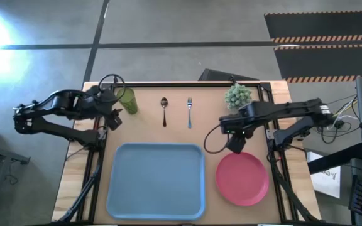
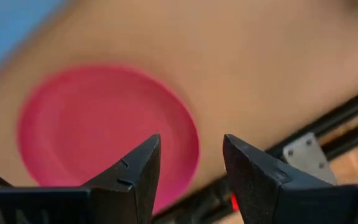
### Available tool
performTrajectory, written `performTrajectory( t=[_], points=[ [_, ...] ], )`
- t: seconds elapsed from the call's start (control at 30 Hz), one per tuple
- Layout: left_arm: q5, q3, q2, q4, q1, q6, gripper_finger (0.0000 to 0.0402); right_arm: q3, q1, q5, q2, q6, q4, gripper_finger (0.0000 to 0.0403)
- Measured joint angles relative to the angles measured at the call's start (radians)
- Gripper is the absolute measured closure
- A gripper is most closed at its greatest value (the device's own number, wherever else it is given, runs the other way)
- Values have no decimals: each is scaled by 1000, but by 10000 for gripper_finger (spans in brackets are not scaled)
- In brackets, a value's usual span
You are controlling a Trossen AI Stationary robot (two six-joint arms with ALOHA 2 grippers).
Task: Pick and place plate/cup/fork/spoon on tray
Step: Put the pink plate on the blue serving tray
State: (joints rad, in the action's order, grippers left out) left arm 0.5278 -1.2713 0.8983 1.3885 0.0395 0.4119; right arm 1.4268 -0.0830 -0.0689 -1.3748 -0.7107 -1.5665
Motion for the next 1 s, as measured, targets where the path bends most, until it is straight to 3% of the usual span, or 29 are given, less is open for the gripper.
performTrajectory(
  t=[0.3,0.63,1.0],
  points=[
    [0,1,-9,-1,0,0,223,-268,-23,-63,13,30,85,239],
    [-6,1,24,-22,0,1,224,-512,-26,-137,85,62,544,239],
    [-28,1,46,-56,0,2,224,-642,-26,-168,84,165,586,239]
  ],
)
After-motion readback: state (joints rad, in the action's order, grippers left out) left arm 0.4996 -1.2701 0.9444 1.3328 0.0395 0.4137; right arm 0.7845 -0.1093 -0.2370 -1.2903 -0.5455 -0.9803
